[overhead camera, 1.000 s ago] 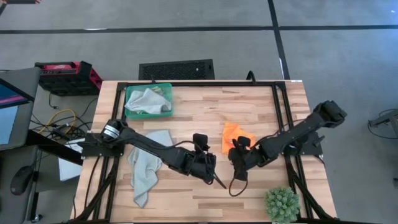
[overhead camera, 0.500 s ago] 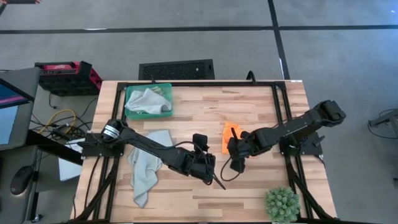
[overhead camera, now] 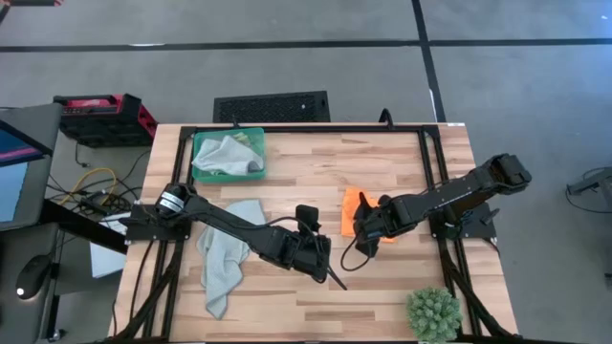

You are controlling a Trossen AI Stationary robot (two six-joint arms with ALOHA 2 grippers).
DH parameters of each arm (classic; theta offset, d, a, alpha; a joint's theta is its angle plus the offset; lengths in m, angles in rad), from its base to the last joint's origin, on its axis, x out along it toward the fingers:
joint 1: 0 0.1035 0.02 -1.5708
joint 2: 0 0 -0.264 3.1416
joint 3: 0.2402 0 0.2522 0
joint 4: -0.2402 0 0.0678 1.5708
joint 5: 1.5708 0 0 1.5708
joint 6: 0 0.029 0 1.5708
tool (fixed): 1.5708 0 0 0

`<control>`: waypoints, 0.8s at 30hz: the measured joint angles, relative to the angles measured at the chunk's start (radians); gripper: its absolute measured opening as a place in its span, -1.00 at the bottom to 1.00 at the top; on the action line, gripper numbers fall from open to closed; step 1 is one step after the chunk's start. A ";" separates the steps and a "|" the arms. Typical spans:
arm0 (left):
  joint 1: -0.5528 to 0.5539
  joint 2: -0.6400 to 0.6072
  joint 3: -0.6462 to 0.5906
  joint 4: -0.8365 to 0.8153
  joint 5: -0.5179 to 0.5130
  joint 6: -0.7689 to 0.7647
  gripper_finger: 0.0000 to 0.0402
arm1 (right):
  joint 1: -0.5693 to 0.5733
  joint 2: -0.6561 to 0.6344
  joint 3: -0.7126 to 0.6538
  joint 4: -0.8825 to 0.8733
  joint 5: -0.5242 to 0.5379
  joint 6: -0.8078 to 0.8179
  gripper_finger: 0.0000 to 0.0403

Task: Fold microfiber towels
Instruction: Fold the orange towel

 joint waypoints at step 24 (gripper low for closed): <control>0.000 0.000 -0.001 0.000 0.000 0.000 -0.26 | 0.068 -0.001 0.036 -0.050 0.222 0.104 0.10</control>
